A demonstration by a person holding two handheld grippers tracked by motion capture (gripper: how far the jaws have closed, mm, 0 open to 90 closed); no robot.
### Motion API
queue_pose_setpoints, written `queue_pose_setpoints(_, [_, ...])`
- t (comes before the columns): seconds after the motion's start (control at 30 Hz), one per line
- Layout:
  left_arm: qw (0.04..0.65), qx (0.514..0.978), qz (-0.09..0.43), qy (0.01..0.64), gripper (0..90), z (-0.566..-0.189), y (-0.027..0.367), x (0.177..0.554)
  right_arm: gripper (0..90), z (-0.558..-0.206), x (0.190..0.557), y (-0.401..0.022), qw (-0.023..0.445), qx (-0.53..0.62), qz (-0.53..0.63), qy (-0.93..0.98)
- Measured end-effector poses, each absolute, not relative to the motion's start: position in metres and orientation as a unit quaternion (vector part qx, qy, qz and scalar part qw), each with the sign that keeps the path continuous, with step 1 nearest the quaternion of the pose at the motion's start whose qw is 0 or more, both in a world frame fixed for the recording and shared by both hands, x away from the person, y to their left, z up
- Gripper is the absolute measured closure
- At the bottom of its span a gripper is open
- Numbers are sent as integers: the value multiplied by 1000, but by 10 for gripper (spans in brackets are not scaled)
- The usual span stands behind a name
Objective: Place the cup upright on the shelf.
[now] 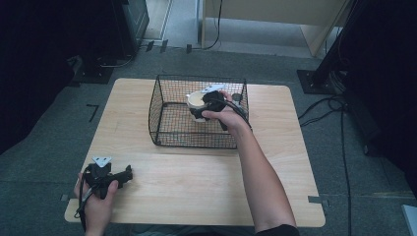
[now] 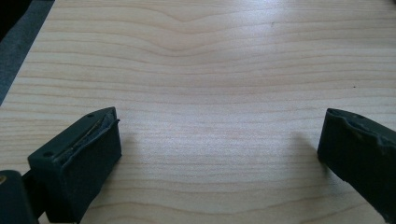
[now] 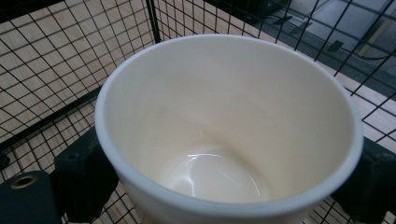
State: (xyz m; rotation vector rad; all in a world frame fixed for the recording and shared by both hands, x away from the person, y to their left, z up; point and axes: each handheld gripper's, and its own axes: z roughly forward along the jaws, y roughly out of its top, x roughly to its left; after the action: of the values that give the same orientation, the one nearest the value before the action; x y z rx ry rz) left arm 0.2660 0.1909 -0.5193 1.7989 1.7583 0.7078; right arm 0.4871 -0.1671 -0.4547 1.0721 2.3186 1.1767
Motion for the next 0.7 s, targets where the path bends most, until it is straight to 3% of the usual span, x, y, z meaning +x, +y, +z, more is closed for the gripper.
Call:
queue_pose_setpoints(0.23, [261, 665, 261, 649, 0, -519, 191, 266, 89, -466, 490, -170, 143, 402, 396, 813])
queue_pose_setpoints(0.7, [262, 665, 261, 649, 0, -519, 191, 266, 83, -466, 489, -170, 147, 410, 379, 817])
